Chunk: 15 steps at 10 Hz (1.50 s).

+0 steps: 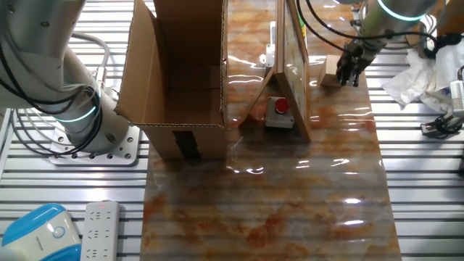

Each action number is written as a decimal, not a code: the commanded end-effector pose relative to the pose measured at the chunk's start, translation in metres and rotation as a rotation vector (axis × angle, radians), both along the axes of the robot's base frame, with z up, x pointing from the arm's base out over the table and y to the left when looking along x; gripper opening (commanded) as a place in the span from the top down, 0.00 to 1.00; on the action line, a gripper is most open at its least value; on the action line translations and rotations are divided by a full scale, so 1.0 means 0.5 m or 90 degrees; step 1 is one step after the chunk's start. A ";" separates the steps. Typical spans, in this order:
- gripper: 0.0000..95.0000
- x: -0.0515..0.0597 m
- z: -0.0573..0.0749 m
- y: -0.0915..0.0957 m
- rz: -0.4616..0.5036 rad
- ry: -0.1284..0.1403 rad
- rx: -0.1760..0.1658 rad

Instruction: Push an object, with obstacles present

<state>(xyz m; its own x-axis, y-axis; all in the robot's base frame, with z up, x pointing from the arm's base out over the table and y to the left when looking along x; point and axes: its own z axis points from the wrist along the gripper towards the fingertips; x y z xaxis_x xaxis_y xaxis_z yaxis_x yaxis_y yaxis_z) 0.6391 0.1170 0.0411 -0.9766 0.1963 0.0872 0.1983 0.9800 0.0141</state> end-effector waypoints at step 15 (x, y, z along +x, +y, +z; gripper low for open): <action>1.00 0.000 0.022 0.102 -0.033 -0.023 0.003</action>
<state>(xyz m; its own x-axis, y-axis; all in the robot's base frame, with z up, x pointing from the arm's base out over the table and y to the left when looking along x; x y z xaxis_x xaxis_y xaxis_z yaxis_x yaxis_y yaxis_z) 0.6390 0.1680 0.0519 -0.9676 0.2469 0.0529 0.2485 0.9682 0.0281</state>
